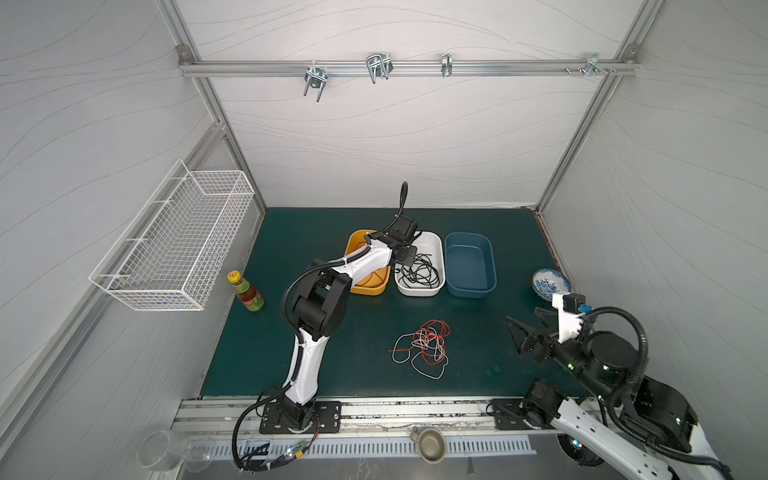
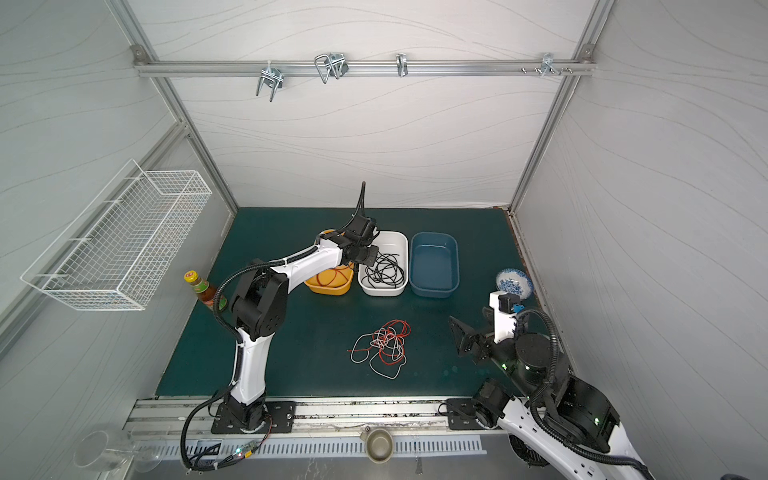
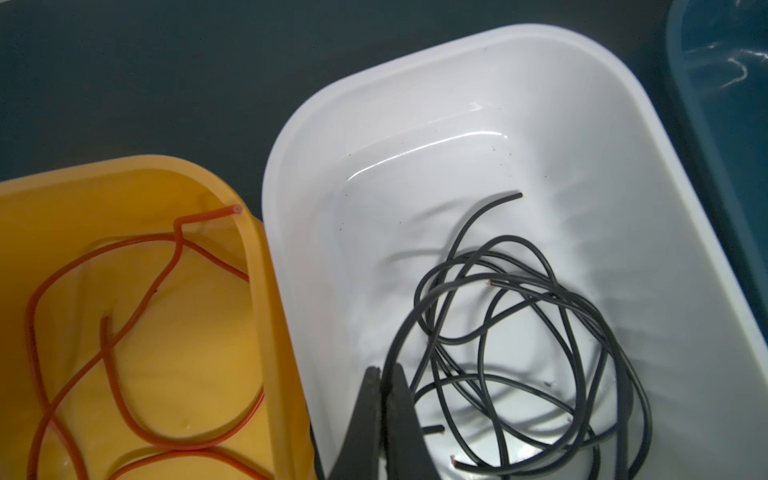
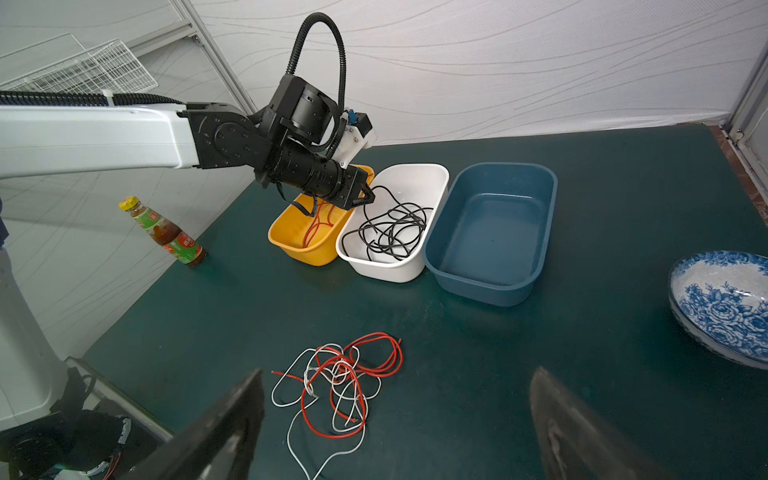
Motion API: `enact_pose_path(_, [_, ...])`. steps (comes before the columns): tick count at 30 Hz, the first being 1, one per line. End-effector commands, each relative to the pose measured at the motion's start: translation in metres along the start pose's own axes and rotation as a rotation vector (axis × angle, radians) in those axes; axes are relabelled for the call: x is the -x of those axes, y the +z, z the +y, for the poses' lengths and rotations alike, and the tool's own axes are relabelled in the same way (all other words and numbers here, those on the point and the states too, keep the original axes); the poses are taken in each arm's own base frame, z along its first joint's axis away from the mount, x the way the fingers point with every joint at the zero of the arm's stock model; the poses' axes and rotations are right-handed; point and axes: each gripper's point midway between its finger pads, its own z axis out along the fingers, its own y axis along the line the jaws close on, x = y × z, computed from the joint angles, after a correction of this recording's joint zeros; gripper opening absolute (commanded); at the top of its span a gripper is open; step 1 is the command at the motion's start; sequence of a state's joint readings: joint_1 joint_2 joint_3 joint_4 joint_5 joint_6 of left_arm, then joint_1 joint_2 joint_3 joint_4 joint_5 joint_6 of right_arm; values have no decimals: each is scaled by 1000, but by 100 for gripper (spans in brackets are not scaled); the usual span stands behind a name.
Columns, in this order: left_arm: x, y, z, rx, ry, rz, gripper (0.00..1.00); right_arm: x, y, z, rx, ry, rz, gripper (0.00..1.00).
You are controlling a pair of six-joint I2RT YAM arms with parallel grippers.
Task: Untangle the cables
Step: 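Lower the black wire into the white tub and open the left gripper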
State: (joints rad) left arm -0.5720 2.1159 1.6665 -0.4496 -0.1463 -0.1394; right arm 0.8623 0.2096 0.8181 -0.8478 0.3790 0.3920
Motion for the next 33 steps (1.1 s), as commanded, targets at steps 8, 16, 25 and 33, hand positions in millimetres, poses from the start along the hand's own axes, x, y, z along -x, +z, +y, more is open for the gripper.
enact_pose_path(8, [5, 11, -17, 10, 69, 18, 0, -5, 5, 0, -8, -17, 28, 99])
enact_pose_path(16, [19, -1, -15, 33, 77, -6, 14, -5, 6, 0, -13, -17, 29, 99])
enact_pose_path(25, [38, -27, -14, 28, 59, -60, 36, -4, 6, 0, -13, -19, 32, 99])
enact_pose_path(33, [73, -75, -15, 1, 22, -171, 47, -5, 7, 0, -14, -20, 37, 99])
